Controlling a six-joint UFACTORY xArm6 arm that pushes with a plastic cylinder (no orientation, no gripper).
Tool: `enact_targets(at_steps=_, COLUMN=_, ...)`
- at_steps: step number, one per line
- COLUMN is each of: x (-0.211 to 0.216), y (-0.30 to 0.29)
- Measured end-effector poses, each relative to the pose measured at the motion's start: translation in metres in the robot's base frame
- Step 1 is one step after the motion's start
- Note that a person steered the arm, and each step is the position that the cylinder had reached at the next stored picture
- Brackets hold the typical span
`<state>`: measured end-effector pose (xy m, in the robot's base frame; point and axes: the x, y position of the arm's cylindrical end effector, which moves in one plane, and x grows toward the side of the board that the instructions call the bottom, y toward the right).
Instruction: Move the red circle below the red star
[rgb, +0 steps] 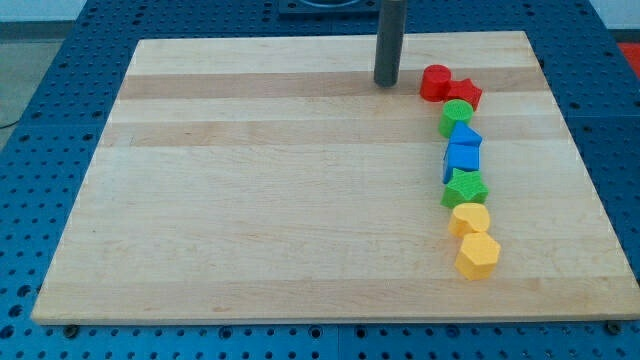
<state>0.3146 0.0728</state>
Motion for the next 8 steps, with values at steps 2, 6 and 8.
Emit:
enact_targets(at_steps=2, x=0.022, y=0.016)
enact_targets(at_steps=6, x=0.004, y=0.025)
enact_targets(at_steps=8, x=0.01, y=0.042)
